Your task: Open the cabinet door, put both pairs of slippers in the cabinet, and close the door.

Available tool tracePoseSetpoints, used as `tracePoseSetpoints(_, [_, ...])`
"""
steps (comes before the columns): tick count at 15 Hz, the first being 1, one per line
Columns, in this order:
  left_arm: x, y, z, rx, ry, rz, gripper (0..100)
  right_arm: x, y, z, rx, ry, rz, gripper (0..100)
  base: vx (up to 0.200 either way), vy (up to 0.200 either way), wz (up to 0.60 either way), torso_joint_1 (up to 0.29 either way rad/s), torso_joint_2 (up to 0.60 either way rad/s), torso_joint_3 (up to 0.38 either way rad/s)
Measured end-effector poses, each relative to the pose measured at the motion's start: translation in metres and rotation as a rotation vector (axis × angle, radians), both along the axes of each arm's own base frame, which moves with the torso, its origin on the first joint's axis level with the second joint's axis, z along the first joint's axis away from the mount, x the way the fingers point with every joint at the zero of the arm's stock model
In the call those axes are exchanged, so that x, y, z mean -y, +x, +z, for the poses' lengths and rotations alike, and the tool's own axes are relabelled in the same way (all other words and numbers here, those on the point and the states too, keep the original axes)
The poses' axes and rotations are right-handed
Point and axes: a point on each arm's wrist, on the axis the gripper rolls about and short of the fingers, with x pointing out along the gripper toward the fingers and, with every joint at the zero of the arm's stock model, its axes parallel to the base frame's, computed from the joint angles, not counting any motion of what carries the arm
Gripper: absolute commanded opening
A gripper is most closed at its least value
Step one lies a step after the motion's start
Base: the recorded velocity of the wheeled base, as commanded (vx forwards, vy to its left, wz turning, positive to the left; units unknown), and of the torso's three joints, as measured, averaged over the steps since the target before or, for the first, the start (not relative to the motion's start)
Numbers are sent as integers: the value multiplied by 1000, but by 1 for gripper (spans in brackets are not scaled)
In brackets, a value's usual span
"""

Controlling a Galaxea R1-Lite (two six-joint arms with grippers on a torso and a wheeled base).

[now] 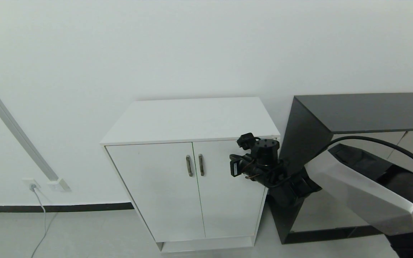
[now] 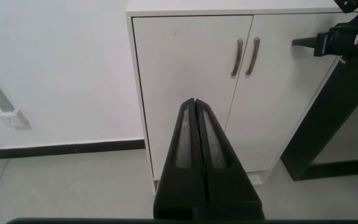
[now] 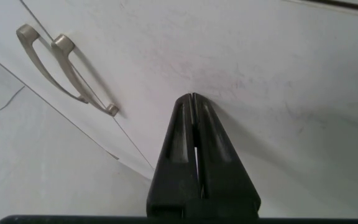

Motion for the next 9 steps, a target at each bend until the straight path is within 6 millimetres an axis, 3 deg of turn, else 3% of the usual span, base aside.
tracePoseSetpoints(4, [0,0,0,0,0,0,0,8,-20,5,-12,-8,9,0,0,0,0,0,0,0])
tracePoseSetpoints(9, [0,0,0,0,-1,0,0,32,-56,23,6,0,3,0,0,0,0,0,0,0])
